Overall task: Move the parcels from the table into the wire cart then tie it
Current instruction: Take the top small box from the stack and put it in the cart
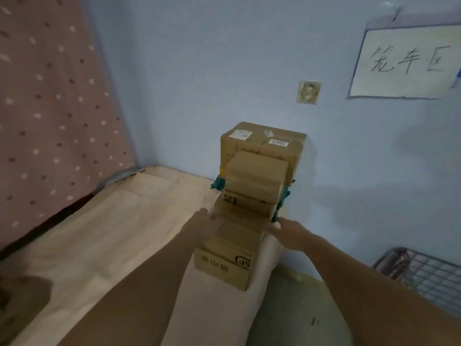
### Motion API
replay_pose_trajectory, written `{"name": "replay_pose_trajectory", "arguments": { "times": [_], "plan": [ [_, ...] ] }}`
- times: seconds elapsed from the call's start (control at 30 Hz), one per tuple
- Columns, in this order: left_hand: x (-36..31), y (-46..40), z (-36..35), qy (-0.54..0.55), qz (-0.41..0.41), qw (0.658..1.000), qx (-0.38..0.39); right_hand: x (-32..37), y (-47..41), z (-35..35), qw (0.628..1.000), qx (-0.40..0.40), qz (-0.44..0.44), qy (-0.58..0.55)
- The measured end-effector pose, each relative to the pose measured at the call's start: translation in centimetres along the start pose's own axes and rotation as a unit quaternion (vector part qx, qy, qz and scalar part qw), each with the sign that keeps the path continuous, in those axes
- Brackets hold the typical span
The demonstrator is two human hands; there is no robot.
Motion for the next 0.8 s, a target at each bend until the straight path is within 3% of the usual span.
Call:
{"name": "replay_pose_trajectory", "arguments": {
  "times": [0.13, 0.3, 0.4, 0.67, 0.8],
  "plan": [
    [3.0, -3.9, -2.0, 0.084, 0.078, 0.993, -0.020, 0.0, -3.5, -3.8, 0.987, 0.076, -0.064, -0.126],
    [6.0, -7.0, -4.1, 0.118, 0.093, 0.988, -0.044, -0.1, -5.8, -8.0, 0.940, 0.116, -0.149, -0.284],
    [6.6, -7.3, -4.4, 0.126, 0.087, 0.986, -0.062, 0.0, -6.3, -9.2, 0.917, 0.128, -0.144, -0.350],
    [3.5, -3.3, -1.6, 0.123, 0.072, 0.988, -0.053, 0.3, -4.7, -7.9, 0.883, 0.058, -0.160, -0.437],
    [0.5, 0.4, 0.9, 0.224, 0.027, 0.973, -0.046, 0.8, -0.9, -4.9, 0.846, 0.028, -0.120, -0.518]
  ]
}}
Point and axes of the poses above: each hand's wrist, its own y-axis away from the middle knuckle, its own z-axis out of the back of the hand, x = y × z, the point moved 4 cm from there along -y, towards the middle knuckle, and after that the axes turned 15 degrees about y, right-handed, at the moved point
